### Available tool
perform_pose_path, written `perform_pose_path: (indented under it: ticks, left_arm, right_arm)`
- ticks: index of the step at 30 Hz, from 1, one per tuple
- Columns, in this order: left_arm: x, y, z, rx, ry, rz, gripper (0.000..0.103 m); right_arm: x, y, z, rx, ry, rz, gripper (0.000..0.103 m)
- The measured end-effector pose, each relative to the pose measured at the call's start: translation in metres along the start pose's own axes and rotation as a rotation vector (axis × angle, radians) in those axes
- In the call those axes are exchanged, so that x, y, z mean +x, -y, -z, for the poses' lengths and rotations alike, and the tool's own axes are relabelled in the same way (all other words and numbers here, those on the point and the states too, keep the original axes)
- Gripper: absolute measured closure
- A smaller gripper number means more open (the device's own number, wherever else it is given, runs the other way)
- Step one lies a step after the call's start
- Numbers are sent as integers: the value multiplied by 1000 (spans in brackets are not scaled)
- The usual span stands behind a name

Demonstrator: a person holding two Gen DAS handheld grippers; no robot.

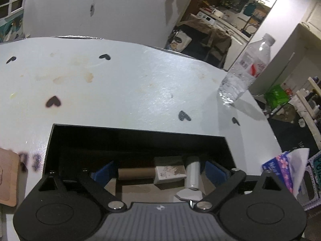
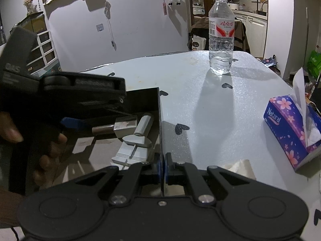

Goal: Organize rigid objects
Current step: 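Carry the gel polish box into the black box and release it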

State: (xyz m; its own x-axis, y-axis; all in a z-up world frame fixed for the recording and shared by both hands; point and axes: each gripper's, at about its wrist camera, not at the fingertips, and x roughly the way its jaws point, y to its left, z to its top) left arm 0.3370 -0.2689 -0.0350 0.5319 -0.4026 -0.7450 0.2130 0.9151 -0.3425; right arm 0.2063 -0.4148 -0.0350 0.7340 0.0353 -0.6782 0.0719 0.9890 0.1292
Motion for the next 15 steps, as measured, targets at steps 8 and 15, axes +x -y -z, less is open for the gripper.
perform_pose_path:
  ticks: [8, 15]
  left_arm:
    - [-31, 15, 5, 75, 32, 36, 0]
    - [-63, 16, 16, 140, 73, 63, 0]
  right_arm:
    - [1, 1, 0, 8, -2, -3, 98]
    - [1, 1, -1, 15, -4, 1, 98]
